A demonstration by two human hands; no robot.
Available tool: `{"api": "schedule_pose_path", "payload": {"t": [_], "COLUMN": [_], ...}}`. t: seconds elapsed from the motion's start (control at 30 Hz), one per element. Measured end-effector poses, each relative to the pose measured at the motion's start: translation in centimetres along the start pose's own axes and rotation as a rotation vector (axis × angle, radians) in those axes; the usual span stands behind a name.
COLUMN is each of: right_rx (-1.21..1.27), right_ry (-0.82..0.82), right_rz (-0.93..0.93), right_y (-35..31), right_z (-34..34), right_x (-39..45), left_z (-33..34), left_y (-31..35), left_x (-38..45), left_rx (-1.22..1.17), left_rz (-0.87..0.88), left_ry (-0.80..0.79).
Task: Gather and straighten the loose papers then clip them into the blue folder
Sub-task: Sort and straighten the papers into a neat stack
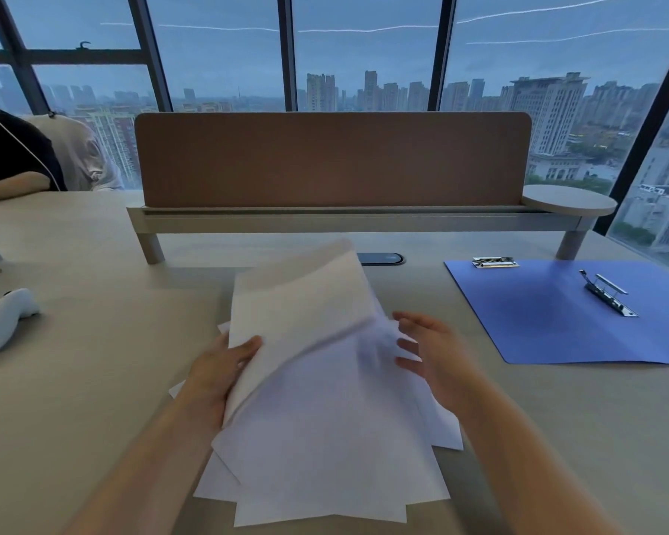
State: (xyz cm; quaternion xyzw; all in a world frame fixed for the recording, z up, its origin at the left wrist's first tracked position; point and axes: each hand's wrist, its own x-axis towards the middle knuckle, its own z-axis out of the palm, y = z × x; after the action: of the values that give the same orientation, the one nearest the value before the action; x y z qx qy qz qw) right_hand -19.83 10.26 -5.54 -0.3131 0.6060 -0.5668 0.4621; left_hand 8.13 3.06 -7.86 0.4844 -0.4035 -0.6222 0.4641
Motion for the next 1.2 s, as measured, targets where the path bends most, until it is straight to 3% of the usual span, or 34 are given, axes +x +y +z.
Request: {"api": "schedule_pose_path", "payload": {"t": [0.13,0.33,0.57,0.63,0.8,0.97,1.07,1.2], "right_rx": [0.16,-0.267,0.043,0.021,-0.245,-0.112,-0.046,-0.196], "right_ry": [-0.046,0.144,0.046,0.041,0.228,0.103,0.049,0.014], "right_rz": [0.125,-0.077,0.095,0.083,-0.057,0.089,0.127,0.081], "right_y": [-0.2,0.0,-0.3,-0.2,-0.4,-1.0,-0.9,0.3], "right_z": [0.0,-0.1,-0.1,0.0,-0.9,-1.2,-1.0,-0.5], "right_x": [-0.3,0.3,0.0,0.0,0.7,0.2,0.0,0.0], "left_z": [0.0,-0.3,0.0,0.2,0.4,0.4,0.6,0.8], "left_y": [0.1,-0.2,0.0,0.1,0.3,0.4,0.6,0.9], "left_x": [-0.3,-0.1,-0.4,-0.6,-0.8,-0.9,-1.0,-1.2], "left_rx": [-0.349,-0.278,-0.303,-0.314,-0.297,-0.298,-0.423,-0.506], "left_rz": [-0.223,-0.177,-0.16,-0.151,-0.132,-0.122,-0.181,-0.211], "left_ry": [0.018,-0.025,-0.051,-0.04,-0.037,-0.047,-0.048,-0.057]}}
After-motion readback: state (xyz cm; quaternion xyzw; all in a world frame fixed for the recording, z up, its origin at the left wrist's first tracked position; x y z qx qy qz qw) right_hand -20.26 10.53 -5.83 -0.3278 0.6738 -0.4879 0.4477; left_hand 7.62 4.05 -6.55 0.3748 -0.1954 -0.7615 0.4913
